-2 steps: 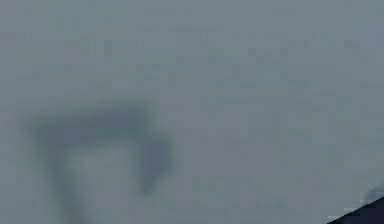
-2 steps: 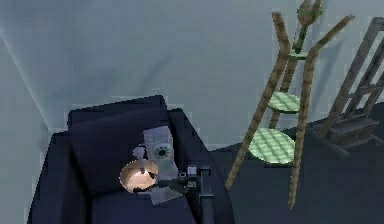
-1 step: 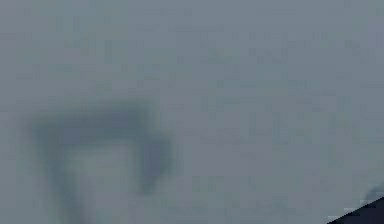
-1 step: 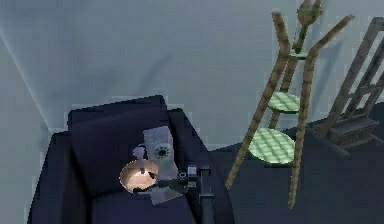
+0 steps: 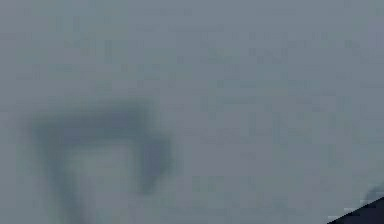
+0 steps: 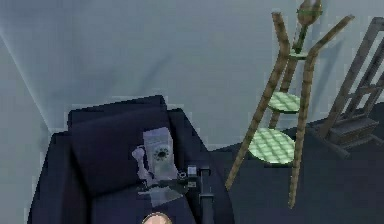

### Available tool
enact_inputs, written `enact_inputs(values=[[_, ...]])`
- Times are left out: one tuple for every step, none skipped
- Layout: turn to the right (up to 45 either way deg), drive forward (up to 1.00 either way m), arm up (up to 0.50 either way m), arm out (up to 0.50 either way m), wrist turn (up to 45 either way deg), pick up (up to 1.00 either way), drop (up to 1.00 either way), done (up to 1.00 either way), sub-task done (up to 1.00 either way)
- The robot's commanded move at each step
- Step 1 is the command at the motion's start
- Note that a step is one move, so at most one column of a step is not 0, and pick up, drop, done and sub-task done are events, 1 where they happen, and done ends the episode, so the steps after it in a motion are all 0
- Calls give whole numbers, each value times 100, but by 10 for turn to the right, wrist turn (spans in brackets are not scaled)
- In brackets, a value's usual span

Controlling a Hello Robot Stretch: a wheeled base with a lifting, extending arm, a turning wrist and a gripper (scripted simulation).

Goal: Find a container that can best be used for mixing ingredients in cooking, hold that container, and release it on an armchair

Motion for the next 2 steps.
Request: enact_inputs(values=[[0,0,10,0,0,0,0,0,0],[0,0,0,-8,0,0,0,0,0]])
